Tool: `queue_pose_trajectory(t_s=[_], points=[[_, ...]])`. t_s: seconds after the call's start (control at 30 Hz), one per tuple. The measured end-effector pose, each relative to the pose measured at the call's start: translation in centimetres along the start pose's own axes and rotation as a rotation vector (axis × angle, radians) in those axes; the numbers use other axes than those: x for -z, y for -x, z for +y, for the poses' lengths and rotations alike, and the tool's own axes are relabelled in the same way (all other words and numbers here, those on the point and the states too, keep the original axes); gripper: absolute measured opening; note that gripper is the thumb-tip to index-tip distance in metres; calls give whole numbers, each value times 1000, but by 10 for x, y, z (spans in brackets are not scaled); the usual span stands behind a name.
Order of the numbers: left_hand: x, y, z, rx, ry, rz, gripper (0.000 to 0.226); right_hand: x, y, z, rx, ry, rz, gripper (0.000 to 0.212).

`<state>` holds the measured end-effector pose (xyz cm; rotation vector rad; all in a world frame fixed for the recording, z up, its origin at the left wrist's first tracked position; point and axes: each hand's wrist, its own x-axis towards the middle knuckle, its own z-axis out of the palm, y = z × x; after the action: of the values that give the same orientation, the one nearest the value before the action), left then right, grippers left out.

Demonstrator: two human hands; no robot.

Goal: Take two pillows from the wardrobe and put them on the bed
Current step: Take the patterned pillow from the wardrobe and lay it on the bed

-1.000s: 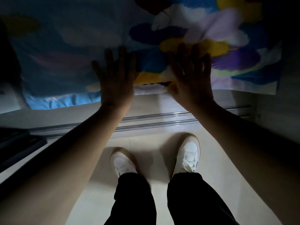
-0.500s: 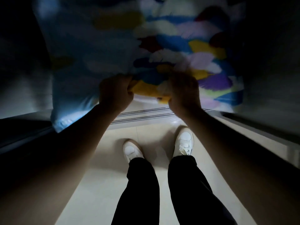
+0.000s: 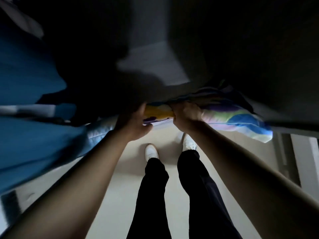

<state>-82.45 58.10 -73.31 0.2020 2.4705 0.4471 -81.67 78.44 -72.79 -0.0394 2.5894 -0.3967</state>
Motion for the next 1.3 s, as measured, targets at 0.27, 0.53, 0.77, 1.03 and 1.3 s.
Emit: queue_pose_trajectory(t_s=[0.27, 0.53, 0.77, 1.03, 1.3], points=[[29, 84, 60, -172, -239, 13, 104, 76, 140, -16, -104, 6, 77, 56], [74, 165, 98, -213, -357, -64, 72, 121, 235, -41, -31, 141, 200, 51], [87, 224, 140, -303, -432, 53, 56, 147, 305, -33, 37, 194, 211, 51], [53, 323, 204, -326, -535, 205, 46, 137, 423, 10, 136, 220, 321, 50], [-23, 411, 297, -372, -506, 190, 48, 115, 551, 95, 120, 289, 385, 45]])
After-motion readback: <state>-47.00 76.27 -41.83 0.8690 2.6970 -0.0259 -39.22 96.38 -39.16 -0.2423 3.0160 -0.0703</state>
